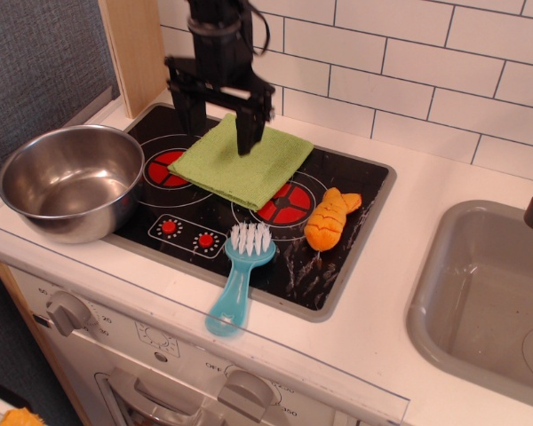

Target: Move the green cloth to the back left stove corner.

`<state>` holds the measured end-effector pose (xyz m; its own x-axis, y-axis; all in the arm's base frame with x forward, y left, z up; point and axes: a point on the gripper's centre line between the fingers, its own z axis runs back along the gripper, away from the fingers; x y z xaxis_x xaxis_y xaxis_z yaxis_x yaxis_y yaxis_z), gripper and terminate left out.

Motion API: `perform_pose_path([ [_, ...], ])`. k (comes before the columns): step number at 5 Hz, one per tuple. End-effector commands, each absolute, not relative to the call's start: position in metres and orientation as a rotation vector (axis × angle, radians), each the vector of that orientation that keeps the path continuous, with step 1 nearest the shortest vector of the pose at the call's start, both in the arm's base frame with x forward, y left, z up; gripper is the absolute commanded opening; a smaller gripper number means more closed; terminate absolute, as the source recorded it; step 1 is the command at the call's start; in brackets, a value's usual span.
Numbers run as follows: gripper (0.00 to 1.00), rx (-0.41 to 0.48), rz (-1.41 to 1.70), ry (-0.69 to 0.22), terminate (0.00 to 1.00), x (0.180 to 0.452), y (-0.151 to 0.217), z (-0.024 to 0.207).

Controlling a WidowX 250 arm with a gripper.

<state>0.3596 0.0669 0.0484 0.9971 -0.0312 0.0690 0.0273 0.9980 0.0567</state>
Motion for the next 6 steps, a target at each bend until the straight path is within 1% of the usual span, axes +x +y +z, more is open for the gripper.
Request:
perform_pose_path([
  [1,1.00,0.076,-0.019,-0.141,0.00,0.390,0.070,0.039],
  [2,1.00,0.038,0.021,-0.157,0.00,0.397,0.079,0.027],
  [3,1.00,0.019,0.064,-0.172,0.00,0.399,0.096,0.023],
  [4,1.00,0.063,0.081,-0.155,0.00,0.398,0.123,0.024],
  [5,1.00,0.135,0.107,-0.166,0.00,0.397,0.161,0.039],
  [6,1.00,0.179,0.155,-0.168,0.00,0.390,0.194,0.053],
])
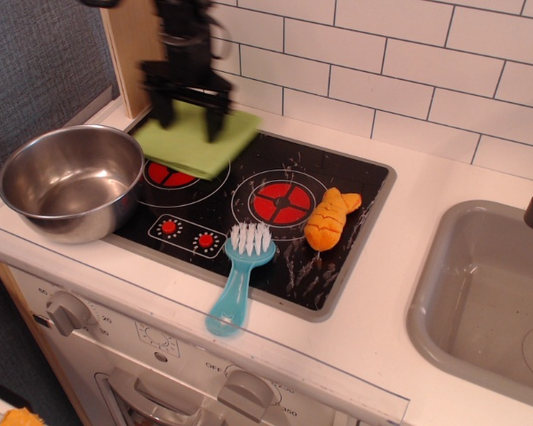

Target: Move the green cloth to the back left stove corner.

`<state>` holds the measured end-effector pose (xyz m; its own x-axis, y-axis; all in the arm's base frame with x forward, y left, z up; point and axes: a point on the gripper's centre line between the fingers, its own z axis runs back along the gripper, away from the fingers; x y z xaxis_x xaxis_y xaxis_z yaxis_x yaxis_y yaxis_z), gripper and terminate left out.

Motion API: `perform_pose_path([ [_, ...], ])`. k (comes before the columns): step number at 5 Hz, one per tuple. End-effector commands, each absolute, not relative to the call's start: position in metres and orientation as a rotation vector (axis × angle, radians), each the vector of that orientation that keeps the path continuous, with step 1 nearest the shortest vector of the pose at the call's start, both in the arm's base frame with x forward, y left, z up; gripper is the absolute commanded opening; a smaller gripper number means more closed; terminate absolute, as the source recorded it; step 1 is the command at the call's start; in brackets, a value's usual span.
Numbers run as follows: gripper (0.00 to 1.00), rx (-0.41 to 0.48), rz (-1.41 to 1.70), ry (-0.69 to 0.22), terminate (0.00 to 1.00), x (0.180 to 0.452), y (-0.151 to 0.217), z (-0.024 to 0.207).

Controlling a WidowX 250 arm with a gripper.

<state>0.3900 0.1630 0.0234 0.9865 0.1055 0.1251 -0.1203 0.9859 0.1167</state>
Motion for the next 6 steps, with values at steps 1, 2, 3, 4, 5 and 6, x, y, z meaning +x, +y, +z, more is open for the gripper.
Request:
perform_pose_path([
  [1,1.00,0.143,0.179,-0.160,0.00,0.384,0.204,0.050],
  [2,1.00,0.066,0.136,-0.172,0.00,0.387,0.190,0.058],
  [3,1.00,0.000,0.097,-0.253,0.00,0.388,0.176,0.096],
  [4,1.00,-0.023,0.084,-0.291,0.00,0.381,0.168,0.122],
  [5,1.00,-0.016,0.068,-0.281,0.00,0.374,0.159,0.126],
  [6,1.00,-0.010,0.050,-0.264,0.00,0.369,0.152,0.123],
])
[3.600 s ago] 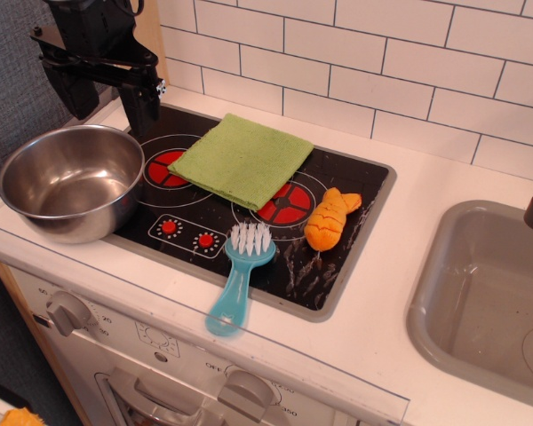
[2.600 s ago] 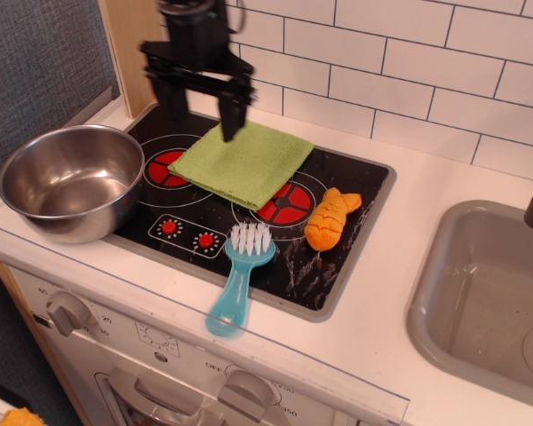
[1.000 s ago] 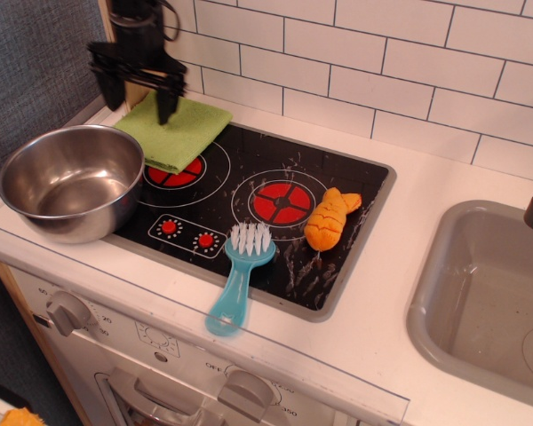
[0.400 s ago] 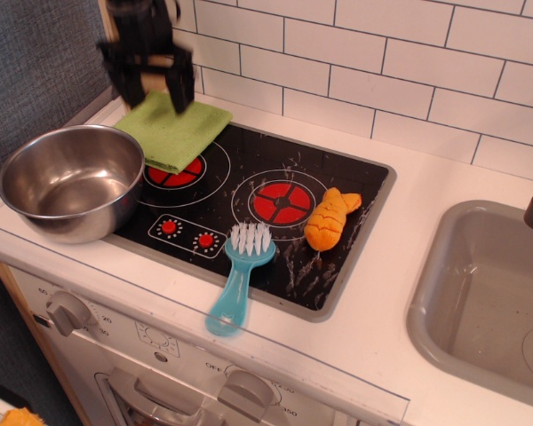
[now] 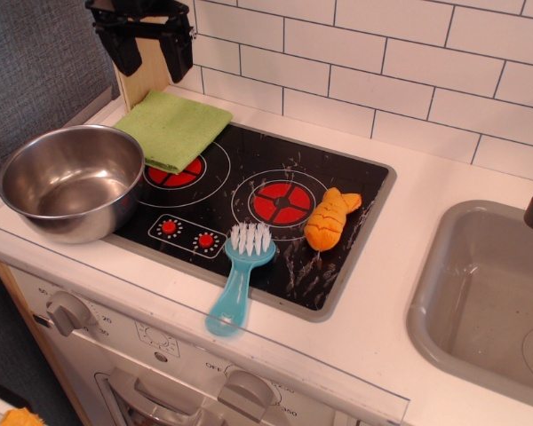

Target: Move the green cloth to the back left stove corner.

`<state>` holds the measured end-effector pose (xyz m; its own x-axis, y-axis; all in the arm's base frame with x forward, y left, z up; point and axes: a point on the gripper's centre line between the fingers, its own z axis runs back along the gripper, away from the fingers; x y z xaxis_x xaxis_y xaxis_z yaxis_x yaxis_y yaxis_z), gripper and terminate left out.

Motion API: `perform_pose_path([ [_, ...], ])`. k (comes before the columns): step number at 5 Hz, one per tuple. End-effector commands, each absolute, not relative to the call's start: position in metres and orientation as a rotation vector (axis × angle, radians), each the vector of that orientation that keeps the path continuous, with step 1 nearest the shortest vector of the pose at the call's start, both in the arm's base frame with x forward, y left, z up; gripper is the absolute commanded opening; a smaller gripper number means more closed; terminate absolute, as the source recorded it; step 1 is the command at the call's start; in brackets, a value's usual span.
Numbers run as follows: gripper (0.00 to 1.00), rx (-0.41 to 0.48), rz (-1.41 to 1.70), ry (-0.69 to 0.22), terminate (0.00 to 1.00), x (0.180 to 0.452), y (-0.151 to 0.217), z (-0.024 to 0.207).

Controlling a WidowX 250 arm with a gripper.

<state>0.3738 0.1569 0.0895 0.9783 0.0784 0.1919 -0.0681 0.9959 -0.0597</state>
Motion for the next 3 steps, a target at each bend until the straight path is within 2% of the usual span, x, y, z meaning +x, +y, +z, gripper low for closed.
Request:
perform_pose_path([
  [1,1.00,0.001,0.031,-0.243,0.00,0.3642,0.1460,0.1188],
  [2,1.00,0.001,0.031,-0.243,0.00,0.3642,0.1460,0.1188],
  [3,1.00,0.001,0.031,-0.243,1.00,0.3642,0.1460,0.1188],
])
